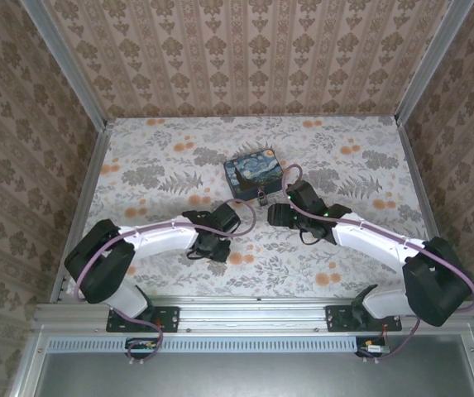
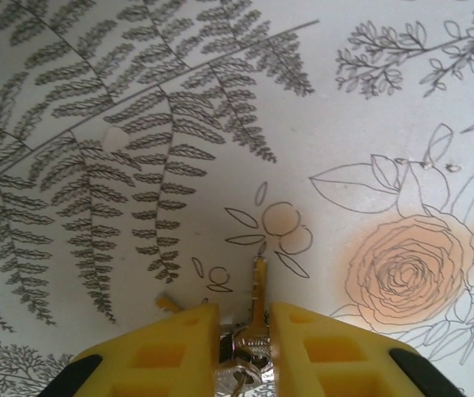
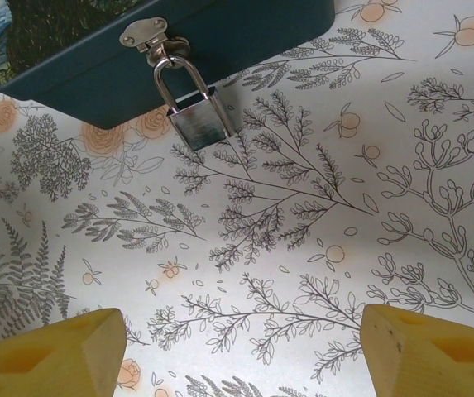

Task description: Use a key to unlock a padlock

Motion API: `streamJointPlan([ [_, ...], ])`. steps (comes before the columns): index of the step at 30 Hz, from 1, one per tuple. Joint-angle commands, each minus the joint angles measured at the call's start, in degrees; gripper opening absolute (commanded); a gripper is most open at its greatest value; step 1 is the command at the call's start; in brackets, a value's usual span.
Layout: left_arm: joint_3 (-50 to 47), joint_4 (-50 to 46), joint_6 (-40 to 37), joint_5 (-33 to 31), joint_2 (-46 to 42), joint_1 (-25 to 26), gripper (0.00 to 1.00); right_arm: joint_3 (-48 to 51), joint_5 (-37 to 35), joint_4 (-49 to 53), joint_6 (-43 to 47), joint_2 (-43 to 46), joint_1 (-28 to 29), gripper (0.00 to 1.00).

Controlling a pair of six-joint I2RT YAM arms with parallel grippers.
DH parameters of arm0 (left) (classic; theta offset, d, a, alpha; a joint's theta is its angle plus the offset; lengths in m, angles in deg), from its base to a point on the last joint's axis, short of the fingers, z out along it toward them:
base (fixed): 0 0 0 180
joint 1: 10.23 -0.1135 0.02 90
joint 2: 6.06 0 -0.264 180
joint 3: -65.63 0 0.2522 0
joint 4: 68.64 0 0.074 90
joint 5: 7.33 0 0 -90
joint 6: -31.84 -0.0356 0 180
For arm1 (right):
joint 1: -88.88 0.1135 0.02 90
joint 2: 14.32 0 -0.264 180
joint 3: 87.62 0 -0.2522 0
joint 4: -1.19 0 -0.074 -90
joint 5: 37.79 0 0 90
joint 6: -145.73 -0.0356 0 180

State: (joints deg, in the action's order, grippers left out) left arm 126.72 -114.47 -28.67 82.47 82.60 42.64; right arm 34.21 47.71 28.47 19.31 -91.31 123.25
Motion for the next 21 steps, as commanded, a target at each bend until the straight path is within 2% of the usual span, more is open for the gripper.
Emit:
streamJointPlan([
  [1,-0.6,-0.3,-0.9,-0.5,1.5,0.9,0.24,0.3,0.3,-0.8,-1.2,-0.4,-0.2,0.75],
  [10,0.3,-1.5,-1.3,-2.9,4.4,2.0,0.23,0.0,0.4,-0.3,-0.8,0.5,-0.1,0.76],
  [12,0.3,-1.4,-1.1,-2.6,3.8,2.0,0.19,0.1,0.3,0.1,-0.6,1.0,-0.1,0.75],
  [16,0.6,-1.6,-1.0,-1.8,2.7,1.4,0.05,0.2,-0.3,0.7,-0.3,1.9,-0.1,0.75],
  [18,0.6,-1.5,-0.7,-1.4,1.8,1.0,0.00,0.1,-0.5,1.1,-0.1,2.1,-0.1,0.75],
  [21,0.6,-1.1,-0.1,0.4,-0.2,-0.6,0.00,0.1,-0.3,1.4,0.4,2.0,-0.1,0.75],
])
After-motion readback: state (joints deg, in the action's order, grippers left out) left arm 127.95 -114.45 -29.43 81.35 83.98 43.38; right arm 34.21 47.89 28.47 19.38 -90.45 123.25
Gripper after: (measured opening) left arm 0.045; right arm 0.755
